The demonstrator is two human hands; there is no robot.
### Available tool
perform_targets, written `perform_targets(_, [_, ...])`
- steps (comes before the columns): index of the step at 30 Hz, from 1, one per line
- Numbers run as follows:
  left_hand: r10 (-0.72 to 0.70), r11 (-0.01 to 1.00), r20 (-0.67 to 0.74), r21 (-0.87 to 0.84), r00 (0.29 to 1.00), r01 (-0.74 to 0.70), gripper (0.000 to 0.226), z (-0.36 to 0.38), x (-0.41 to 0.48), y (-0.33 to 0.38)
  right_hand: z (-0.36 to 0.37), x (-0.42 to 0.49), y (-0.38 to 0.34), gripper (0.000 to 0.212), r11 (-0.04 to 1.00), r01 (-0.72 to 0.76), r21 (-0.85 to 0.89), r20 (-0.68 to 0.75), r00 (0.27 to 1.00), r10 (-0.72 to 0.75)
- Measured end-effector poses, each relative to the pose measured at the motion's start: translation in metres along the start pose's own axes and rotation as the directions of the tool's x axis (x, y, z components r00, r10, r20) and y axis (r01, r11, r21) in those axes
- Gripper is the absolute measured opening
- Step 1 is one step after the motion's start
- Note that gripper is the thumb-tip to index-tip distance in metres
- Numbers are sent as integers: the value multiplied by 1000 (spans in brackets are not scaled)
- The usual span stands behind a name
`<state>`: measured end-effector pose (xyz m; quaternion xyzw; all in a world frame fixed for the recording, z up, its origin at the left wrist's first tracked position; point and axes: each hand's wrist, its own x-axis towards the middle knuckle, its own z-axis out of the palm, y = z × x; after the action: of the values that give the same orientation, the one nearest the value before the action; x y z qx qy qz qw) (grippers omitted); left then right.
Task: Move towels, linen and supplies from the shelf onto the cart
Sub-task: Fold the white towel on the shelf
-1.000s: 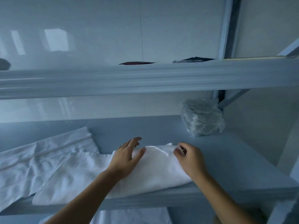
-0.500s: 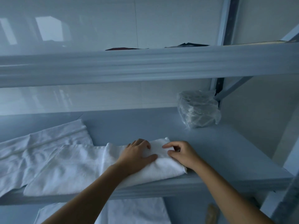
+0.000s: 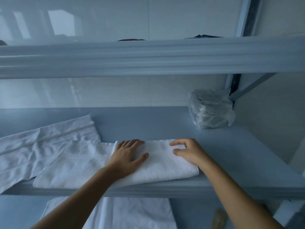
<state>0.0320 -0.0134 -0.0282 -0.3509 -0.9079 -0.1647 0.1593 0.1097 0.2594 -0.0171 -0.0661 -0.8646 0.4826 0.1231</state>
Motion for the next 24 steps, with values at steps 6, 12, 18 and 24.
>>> perform_targets(6, [-24,993,-53,-116,998,18,67,-11,-1,-5,-1,-5,-13,28,993,-18,119,-70,997,26])
perform_targets(12, [-114,986,122,-110,986,128,91,-18,-14,-34,5,-16,6,37,998,53,28,-145,988,-48])
perform_targets(18, [-222,975,242,38,945,219,96,-20,-28,-55,7,-19,13,44,998,63,5,-229,972,-60])
perform_targets(24, [-256,965,243,126,936,231,97,-23,-30,-52,5,-10,-3,28,998,6,70,-63,998,-2])
